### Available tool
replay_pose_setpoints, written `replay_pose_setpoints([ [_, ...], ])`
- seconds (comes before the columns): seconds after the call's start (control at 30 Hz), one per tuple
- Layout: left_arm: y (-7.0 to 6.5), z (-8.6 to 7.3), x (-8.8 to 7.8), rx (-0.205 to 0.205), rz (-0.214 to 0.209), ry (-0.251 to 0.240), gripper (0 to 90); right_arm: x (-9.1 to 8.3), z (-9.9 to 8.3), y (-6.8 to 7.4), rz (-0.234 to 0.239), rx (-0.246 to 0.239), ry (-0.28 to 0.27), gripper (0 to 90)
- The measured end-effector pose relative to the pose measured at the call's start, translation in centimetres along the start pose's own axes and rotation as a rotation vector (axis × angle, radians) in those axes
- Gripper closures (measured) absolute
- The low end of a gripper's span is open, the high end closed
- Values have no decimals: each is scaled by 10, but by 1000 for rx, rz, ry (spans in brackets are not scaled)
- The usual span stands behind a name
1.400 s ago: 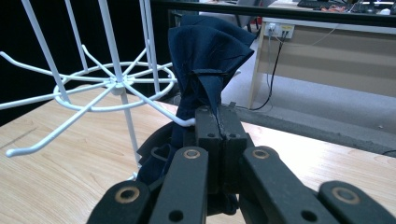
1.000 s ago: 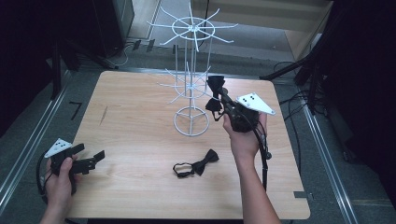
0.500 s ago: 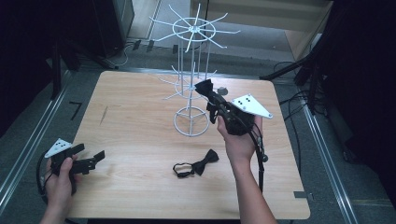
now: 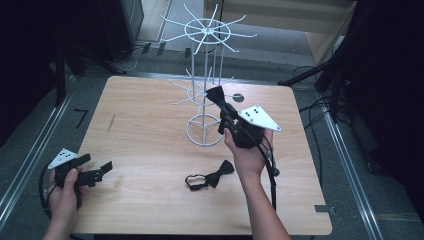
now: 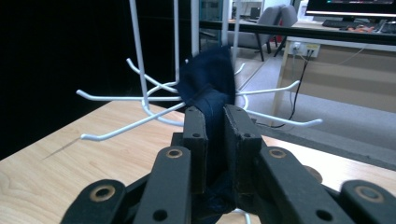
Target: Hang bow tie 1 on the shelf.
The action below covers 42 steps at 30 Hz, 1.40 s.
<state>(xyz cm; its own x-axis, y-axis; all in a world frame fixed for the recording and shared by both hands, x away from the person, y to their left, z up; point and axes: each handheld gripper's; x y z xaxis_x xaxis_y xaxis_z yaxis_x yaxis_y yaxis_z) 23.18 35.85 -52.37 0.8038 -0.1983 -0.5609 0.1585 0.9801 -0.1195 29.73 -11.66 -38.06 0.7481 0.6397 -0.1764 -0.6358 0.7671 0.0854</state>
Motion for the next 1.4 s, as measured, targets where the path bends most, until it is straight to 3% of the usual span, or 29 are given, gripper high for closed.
replay_pose_setpoints([
  [0.27,0,0,0,-1,-1,1,16,5,-5,5,4,-47,16,727],
  [0.43,0,0,0,2,-1,2,16,7,-7,11,26,-108,12,575],
  [0.6,0,0,0,1,-2,2,16,11,-9,13,15,-108,17,452],
  [0.77,0,0,0,1,-3,3,16,7,-10,10,28,-93,-5,440],
  [0.97,0,0,0,1,-2,4,16,3,-13,10,37,-106,8,445],
  [1.4,0,0,0,4,-2,3,16,-14,-28,-4,37,-59,-6,444],
])
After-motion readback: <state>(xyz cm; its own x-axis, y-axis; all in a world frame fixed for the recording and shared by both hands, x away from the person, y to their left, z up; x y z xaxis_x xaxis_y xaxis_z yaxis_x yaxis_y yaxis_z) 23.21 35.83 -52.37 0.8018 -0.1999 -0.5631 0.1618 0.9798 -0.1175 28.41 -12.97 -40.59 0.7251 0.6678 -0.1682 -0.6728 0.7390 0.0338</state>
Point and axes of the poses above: each handheld gripper's, and its own axes: x roughly forward along the jaws, z roughly out of its top, y roughly to its left, and after that the axes turned 11 degrees about z, right-handed
